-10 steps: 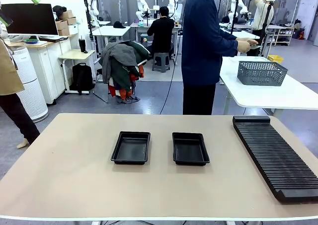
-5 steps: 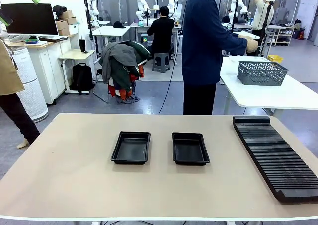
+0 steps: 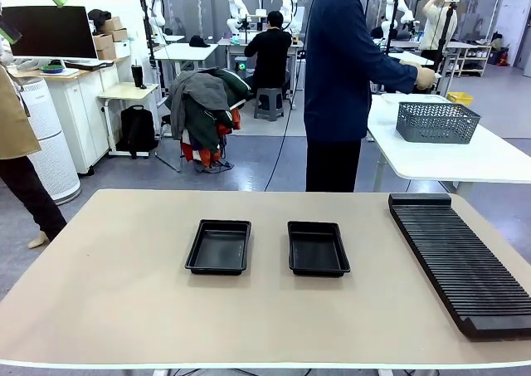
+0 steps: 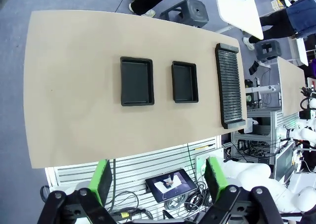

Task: Inspect and transfer BCBs to ESD trays.
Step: Pick up the Blank PCB from the PCB Rack and place it in the left ESD tray.

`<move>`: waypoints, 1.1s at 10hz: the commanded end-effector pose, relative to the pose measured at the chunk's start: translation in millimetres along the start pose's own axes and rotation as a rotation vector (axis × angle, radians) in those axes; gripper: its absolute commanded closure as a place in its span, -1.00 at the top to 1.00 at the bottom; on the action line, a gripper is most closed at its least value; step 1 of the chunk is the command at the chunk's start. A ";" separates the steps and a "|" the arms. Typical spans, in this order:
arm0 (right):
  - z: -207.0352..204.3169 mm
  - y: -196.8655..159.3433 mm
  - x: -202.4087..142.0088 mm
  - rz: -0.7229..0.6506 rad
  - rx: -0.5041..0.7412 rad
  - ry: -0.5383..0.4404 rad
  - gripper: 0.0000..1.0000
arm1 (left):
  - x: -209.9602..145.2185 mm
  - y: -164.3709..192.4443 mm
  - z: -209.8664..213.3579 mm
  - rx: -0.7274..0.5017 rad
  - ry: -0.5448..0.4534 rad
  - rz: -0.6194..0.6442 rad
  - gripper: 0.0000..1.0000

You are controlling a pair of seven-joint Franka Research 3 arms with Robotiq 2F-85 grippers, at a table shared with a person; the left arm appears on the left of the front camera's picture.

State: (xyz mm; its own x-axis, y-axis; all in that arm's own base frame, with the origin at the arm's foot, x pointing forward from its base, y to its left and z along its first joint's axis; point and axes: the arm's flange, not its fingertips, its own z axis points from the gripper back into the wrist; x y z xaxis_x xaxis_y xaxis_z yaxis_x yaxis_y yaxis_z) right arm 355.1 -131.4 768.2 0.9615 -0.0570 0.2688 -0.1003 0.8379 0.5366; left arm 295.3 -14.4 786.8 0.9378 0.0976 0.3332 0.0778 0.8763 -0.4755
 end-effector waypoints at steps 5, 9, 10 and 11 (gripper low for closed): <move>0.5 -0.6 -0.3 -0.001 0.004 -0.001 1.00 | -0.7 0.7 -1.1 -0.003 -0.004 0.002 1.00; 0.5 -0.6 -0.3 -0.001 0.004 -0.001 1.00 | -0.7 0.7 -1.1 -0.003 -0.004 0.002 1.00; 0.5 -0.6 -0.3 -0.001 0.004 -0.001 1.00 | -0.7 0.7 -1.1 -0.003 -0.004 0.002 1.00; 0.5 -0.6 -0.3 -0.001 0.004 -0.001 1.00 | -0.7 0.7 -1.1 -0.003 -0.004 0.002 1.00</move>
State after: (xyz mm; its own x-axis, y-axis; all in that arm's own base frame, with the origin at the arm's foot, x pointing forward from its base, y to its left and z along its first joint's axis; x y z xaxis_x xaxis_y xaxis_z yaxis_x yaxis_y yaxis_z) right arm 355.1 -131.4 768.2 0.9615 -0.0570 0.2688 -0.1003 0.8379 0.5366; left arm 295.3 -14.4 786.8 0.9378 0.0976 0.3332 0.0778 0.8763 -0.4755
